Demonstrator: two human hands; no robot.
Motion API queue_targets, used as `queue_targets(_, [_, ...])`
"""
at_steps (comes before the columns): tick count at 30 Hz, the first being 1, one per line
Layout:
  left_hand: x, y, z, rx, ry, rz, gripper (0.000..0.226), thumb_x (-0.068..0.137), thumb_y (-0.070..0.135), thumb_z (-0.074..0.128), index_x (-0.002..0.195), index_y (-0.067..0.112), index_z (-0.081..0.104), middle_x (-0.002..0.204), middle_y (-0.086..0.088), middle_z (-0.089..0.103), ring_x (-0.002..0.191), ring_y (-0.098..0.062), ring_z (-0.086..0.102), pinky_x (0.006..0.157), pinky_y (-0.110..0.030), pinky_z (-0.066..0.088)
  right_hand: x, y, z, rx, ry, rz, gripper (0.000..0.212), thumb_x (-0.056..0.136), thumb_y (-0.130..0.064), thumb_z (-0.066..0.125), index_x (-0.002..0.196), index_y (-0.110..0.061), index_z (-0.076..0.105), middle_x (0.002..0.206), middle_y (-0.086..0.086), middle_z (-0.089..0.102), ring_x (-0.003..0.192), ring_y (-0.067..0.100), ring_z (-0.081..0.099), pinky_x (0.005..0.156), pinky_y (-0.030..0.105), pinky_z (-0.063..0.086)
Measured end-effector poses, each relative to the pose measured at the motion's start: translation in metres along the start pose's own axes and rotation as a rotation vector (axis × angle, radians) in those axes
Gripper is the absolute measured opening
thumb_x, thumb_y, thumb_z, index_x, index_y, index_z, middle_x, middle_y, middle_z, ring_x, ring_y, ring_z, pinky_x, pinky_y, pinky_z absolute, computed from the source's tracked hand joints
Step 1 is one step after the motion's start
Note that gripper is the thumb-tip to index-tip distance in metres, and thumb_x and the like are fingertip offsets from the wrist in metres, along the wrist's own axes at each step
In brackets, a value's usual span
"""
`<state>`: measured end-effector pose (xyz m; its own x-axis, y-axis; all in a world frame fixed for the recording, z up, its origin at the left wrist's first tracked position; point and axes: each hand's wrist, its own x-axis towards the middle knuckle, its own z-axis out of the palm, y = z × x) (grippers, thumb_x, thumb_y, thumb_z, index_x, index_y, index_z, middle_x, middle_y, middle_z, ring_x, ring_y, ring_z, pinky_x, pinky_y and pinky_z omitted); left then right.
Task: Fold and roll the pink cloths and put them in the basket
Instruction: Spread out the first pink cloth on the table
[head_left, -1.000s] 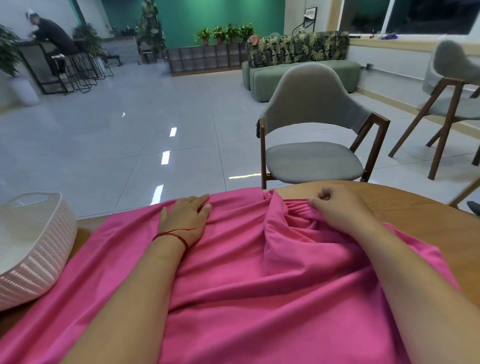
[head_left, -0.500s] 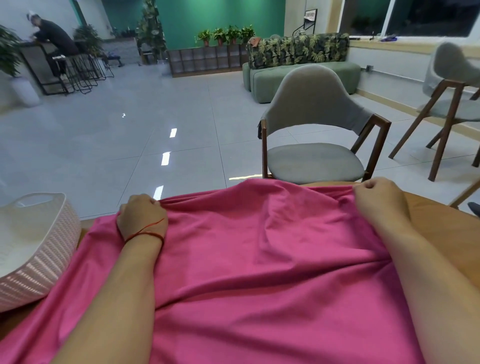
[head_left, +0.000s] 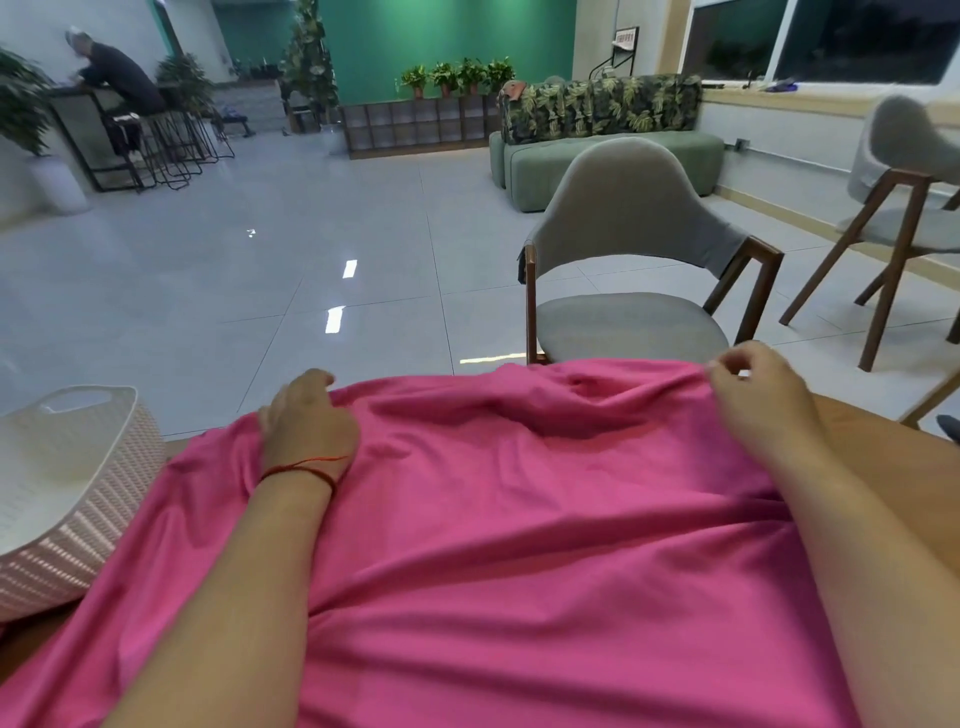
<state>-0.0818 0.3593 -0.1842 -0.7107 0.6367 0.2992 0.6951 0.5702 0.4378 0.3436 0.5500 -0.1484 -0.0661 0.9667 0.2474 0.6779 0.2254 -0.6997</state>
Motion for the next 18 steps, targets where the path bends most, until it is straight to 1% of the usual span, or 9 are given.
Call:
queue_targets(2, [-0.006,0.025,0.007,-0.051,-0.051,0.187,0.055,0.086,0.022,0.047,0.14,0.024,0.056,0.145,-0.005,0.056,0.14,-0.029,0.046,0.12,-0.057,0.027,-0.005,-0.009,0.015,0.005,-0.069,-0.1,0.027,0.103,-0.031,0.061,0.127,-0.02,0.068,0.13,0.004,0.064,0.114,0.026,0.062,0.093,0.039,0.047])
queue_targets(4, [-0.015,0.048,0.016,-0.06,-0.167,0.322,0.05,0.098,0.039,0.041,0.147,0.033,0.05,0.155,0.003,0.049,0.149,-0.021,0.038,0.125,-0.055,0.02,-0.007,-0.009,0.026,-0.058,-0.134,-0.171,0.036,0.103,-0.032,0.064,0.137,-0.023,0.065,0.141,0.005,0.06,0.123,0.027,0.06,0.105,0.041,0.046])
queue_targets(6, [-0.022,0.056,0.028,-0.021,-0.309,0.411,0.055,0.101,0.055,0.037,0.151,0.037,0.047,0.158,0.008,0.048,0.148,-0.018,0.04,0.124,-0.054,0.024,-0.008,-0.005,0.033,-0.12,-0.168,-0.196,0.042,0.1,-0.028,0.067,0.141,-0.021,0.064,0.144,0.011,0.06,0.128,0.031,0.056,0.112,0.042,0.041])
queue_targets(8, [-0.025,0.053,0.037,0.045,-0.399,0.46,0.059,0.1,0.062,0.034,0.153,0.039,0.044,0.159,0.012,0.046,0.146,-0.013,0.04,0.122,-0.05,0.027,-0.009,-0.002,0.035,-0.178,-0.182,-0.203,0.045,0.095,-0.021,0.069,0.14,-0.019,0.066,0.141,0.013,0.061,0.127,0.033,0.056,0.113,0.042,0.04])
queue_targets(11, [-0.022,0.049,0.039,0.036,-0.413,0.455,0.06,0.097,0.064,0.031,0.15,0.041,0.049,0.155,0.014,0.049,0.144,-0.013,0.043,0.121,-0.049,0.03,-0.011,0.0,0.035,-0.2,-0.174,-0.206,0.041,0.092,-0.011,0.068,0.132,-0.019,0.071,0.132,0.011,0.067,0.117,0.031,0.062,0.105,0.038,0.044])
queue_targets(12, [-0.02,0.049,0.039,0.004,-0.399,0.441,0.061,0.095,0.064,0.031,0.146,0.041,0.054,0.151,0.013,0.053,0.14,-0.014,0.048,0.119,-0.048,0.034,-0.01,0.0,0.036,-0.195,-0.161,-0.199,0.04,0.091,-0.008,0.066,0.129,-0.019,0.073,0.128,0.011,0.069,0.115,0.029,0.063,0.103,0.037,0.045])
queue_targets(14, [-0.018,0.048,0.038,-0.057,-0.37,0.418,0.056,0.093,0.06,0.035,0.137,0.038,0.063,0.141,0.012,0.062,0.128,-0.016,0.056,0.113,-0.045,0.043,-0.009,-0.001,0.031,-0.175,-0.169,-0.109,0.042,0.09,-0.008,0.061,0.128,-0.022,0.074,0.124,0.007,0.071,0.11,0.026,0.066,0.1,0.037,0.051])
queue_targets(16, [-0.017,0.046,0.039,-0.119,-0.348,0.404,0.045,0.094,0.054,0.045,0.127,0.035,0.069,0.131,0.01,0.067,0.12,-0.017,0.061,0.108,-0.043,0.047,-0.009,-0.002,0.022,-0.193,-0.219,-0.033,0.044,0.088,-0.013,0.058,0.125,-0.03,0.074,0.123,0.0,0.073,0.106,0.025,0.067,0.095,0.041,0.056])
queue_targets(18, [-0.015,0.045,0.041,-0.169,-0.302,0.388,0.027,0.098,0.042,0.056,0.118,0.033,0.072,0.123,0.008,0.07,0.114,-0.019,0.063,0.105,-0.043,0.049,-0.009,-0.003,0.009,-0.294,-0.246,-0.018,0.039,0.087,-0.017,0.059,0.114,-0.039,0.075,0.124,-0.002,0.073,0.112,0.026,0.065,0.093,0.042,0.055])
